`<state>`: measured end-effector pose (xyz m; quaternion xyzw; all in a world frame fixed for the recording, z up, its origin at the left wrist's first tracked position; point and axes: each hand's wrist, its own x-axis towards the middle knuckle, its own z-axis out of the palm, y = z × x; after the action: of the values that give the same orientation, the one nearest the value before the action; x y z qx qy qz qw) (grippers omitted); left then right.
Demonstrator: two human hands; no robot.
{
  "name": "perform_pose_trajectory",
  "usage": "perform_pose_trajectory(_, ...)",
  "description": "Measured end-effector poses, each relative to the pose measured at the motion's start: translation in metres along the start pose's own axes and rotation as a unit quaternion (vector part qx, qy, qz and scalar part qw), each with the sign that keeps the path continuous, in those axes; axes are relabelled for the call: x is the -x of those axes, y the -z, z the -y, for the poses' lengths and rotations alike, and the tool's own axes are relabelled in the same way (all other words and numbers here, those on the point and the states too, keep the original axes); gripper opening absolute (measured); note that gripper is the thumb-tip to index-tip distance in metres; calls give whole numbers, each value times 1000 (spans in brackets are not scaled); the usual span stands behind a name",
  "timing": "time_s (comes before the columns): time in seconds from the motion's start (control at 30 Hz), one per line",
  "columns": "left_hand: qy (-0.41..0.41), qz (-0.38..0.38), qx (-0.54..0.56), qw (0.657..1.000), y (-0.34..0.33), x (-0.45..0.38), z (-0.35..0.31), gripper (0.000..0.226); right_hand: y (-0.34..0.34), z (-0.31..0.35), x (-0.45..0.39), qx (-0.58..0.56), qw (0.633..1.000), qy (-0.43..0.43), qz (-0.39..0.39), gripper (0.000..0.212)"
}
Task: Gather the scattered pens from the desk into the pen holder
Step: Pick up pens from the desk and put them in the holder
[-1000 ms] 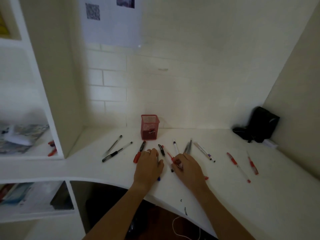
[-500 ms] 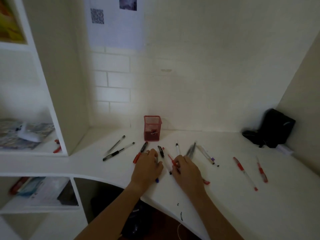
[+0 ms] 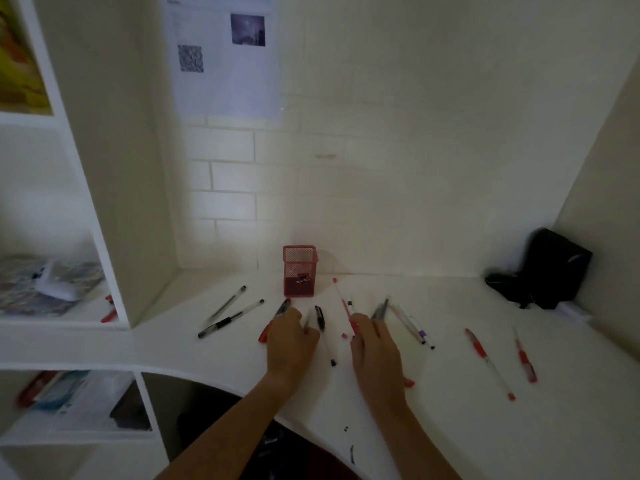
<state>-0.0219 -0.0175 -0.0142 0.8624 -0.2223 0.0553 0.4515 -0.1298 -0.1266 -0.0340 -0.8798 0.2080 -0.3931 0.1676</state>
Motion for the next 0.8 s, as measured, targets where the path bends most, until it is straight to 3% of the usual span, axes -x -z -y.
perform_pose_trajectory(0.1,36,-51,106,992,-1,0,-9,26,1,0,-2,-55,998,-23,-17,14)
perform_pose_trajectory(0.27,-17,-61,222,973,9,-10,-22,7,10,3,-10,-148,983,-76,-75,8)
perform_pose_trajectory(0.47,-87,32,273,957,20,-15,-22,13,26,24,-32,-263,945,-124,-148,6)
perform_pose_trajectory(0.57,-91,36,252,963,17,-17,-16,13,25,36,-38,-258,945,-127,-157,7)
perform_pose_trajectory(0.7,-120,28,237,964,18,-20,-12,11,31,41,-52,-184,970,-49,-149,8)
perform_pose_trajectory(0.8,-138,46,249,957,19,-23,-12,8,30,45,-64,-194,977,-28,-80,8)
